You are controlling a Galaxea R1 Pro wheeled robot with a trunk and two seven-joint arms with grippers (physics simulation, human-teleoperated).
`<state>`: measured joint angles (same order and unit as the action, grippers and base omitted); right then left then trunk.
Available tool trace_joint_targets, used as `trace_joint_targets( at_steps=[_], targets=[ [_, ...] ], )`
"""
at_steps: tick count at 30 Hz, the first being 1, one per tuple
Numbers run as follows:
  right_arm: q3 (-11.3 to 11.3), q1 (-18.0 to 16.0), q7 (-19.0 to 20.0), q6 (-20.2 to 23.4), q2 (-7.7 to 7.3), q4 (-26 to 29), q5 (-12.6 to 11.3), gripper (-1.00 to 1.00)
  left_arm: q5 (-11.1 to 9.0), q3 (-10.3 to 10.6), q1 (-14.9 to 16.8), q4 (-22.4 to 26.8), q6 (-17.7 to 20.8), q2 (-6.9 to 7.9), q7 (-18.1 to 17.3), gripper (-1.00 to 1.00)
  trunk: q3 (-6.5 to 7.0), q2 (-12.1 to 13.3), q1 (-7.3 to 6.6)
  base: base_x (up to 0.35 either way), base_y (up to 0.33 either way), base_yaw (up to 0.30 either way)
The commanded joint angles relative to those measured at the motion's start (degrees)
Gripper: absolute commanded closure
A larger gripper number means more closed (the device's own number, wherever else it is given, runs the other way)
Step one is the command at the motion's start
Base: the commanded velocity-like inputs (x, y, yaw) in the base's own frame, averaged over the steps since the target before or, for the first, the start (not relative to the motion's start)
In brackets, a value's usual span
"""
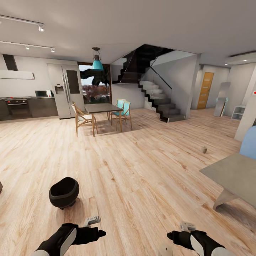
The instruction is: Place each of the two pumpkins and all three candles from the living room inside a cabinet in the living room (use any cabinet), then make sure every cabinet is closed, and position the cauldron so it is next to a table in the living room.
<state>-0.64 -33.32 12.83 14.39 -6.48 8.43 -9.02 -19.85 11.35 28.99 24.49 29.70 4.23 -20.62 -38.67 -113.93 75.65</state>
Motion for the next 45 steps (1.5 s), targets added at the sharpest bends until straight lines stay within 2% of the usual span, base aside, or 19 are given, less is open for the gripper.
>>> trace_joint_targets(
  at_steps=[1,6,7,8,11,17,20,21,23,30,33,34,39,43,45],
  targets=[
    [0.0,-0.2,-0.6,0.4,0.02,0.3,-0.4,-1.0,-0.3,0.2,0.1,0.1,0.4,0.06,0.0,-1.0,-0.06,0.0,-0.01,0.0,0.0,0.0],
    [0.0,-1.5,-2.1,2.2,0.06,0.7,-0.4,-1.0,-0.3,0.2,0.2,0.2,1.9,0.07,0.2,-1.0,-0.06,0.0,-0.01,0.0,0.0,0.0],
    [-0.1,-3.2,-2.7,5.1,0.0,0.8,-0.4,-1.0,-0.3,0.2,0.3,0.6,2.8,0.07,0.2,-1.0,-0.06,0.0,-0.01,0.0,0.0,0.0],
    [-0.1,-3.6,-2.7,5.6,-0.01,0.8,-0.5,-1.0,-0.3,0.2,0.3,0.8,2.9,0.04,0.2,-1.0,-0.06,0.0,-0.01,0.0,0.0,0.0],
    [-0.1,-4.7,-3.4,6.2,-0.02,0.8,-0.5,-1.0,-0.3,0.2,0.4,1.2,3.8,0.01,0.3,-1.0,-0.06,0.0,-0.01,0.0,0.0,0.0],
    [-0.1,-6.3,-7.3,6.5,0.06,0.7,-0.4,-1.0,-0.3,0.2,0.9,2.8,5.9,-0.02,0.4,-1.0,-0.06,0.0,-0.01,0.0,0.0,0.0],
    [-0.1,-6.8,-9.0,7.2,0.28,0.7,-0.4,-1.0,-0.3,0.2,1.6,5.9,7.8,-0.03,1.4,-1.0,-0.06,0.0,-0.01,0.0,0.0,0.0],
    [-0.1,-7.1,-9.7,8.0,0.7,0.7,-0.5,-1.0,-0.4,0.1,1.9,9.7,10.5,-0.12,4.0,-1.0,-0.06,0.0,-0.01,0.0,0.0,0.0],
    [-0.1,-7.1,-9.8,8.2,1.2,0.8,-0.5,-1.0,-0.5,0.1,2.0,12.2,11.8,-0.18,5.3,-1.0,-0.06,0.0,-0.01,0.0,0.0,0.0],
    [0.0,-7.2,-10.0,8.6,3.28,0.9,-0.5,-1.0,-0.6,0.1,2.0,20.4,15.4,-0.27,6.7,-1.0,-0.06,0.0,-0.01,0.0,0.0,0.0],
    [0.0,-7.2,-10.1,8.6,3.56,0.9,-0.5,-1.0,-0.6,0.1,2.0,23.1,17.3,-0.27,6.7,-1.0,-0.06,0.0,-0.01,0.0,0.0,0.0],
    [0.0,-7.2,-10.1,8.7,3.73,0.9,-0.4,-1.0,-0.5,0.1,2.0,26.9,20.0,-0.28,6.8,-1.0,-0.07,0.0,-0.01,0.0,0.0,0.0],
    [0.0,-7.2,-10.1,8.7,3.82,0.9,-0.5,-1.0,-0.5,0.0,2.0,30.8,22.5,-0.28,6.9,-1.0,-0.1,0.0,-0.01,0.0,0.0,0.0],
    [0.0,-7.2,-10.1,8.7,3.79,0.9,-0.5,-1.0,-0.5,-0.1,2.0,31.9,23.1,-0.45,7.0,-1.0,-0.1,0.0,-0.01,0.0,0.0,0.0],
    [0.0,-7.2,-10.1,8.7,3.77,0.9,-0.5,-1.0,-0.5,-0.1,2.0,33.2,23.5,-1.18,7.0,-1.0,-0.1,0.0,-0.01,0.0,0.0,0.0]
  ],
)
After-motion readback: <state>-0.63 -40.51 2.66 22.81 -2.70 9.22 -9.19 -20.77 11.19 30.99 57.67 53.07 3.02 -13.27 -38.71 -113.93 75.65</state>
